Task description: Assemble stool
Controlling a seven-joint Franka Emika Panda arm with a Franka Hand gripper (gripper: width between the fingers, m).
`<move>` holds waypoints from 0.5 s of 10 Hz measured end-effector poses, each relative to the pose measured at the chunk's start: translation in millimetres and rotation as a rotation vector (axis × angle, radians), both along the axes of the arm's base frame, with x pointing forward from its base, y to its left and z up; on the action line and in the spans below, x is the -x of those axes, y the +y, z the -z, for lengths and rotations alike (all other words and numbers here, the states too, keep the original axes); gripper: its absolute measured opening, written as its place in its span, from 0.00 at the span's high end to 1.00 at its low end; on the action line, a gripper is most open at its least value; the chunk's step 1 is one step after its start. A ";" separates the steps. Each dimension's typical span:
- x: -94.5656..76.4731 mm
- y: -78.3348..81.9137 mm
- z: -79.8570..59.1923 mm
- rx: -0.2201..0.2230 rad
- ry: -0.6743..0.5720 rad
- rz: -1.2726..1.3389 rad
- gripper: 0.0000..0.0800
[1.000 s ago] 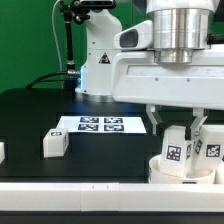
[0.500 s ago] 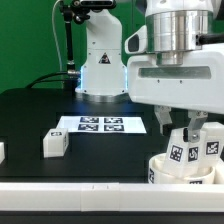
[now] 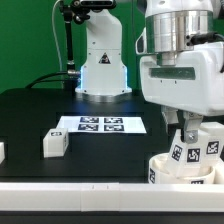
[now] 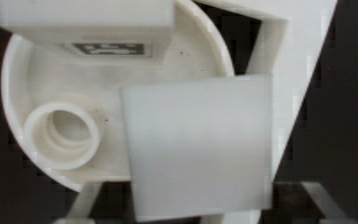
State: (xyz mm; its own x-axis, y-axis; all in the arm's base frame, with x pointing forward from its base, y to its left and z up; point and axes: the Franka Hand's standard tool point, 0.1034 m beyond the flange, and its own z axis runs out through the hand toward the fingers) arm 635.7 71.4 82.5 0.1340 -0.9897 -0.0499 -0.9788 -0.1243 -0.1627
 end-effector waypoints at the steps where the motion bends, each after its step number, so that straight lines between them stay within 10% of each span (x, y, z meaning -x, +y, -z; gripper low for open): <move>1: 0.2 0.7 0.2 -0.017 0.004 0.068 0.57; 5: -0.9 3.0 1.4 -0.113 -0.034 0.492 0.57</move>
Offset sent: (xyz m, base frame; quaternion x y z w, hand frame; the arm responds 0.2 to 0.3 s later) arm -0.0148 -0.0063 -0.0127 0.0238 0.0108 0.3044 0.9522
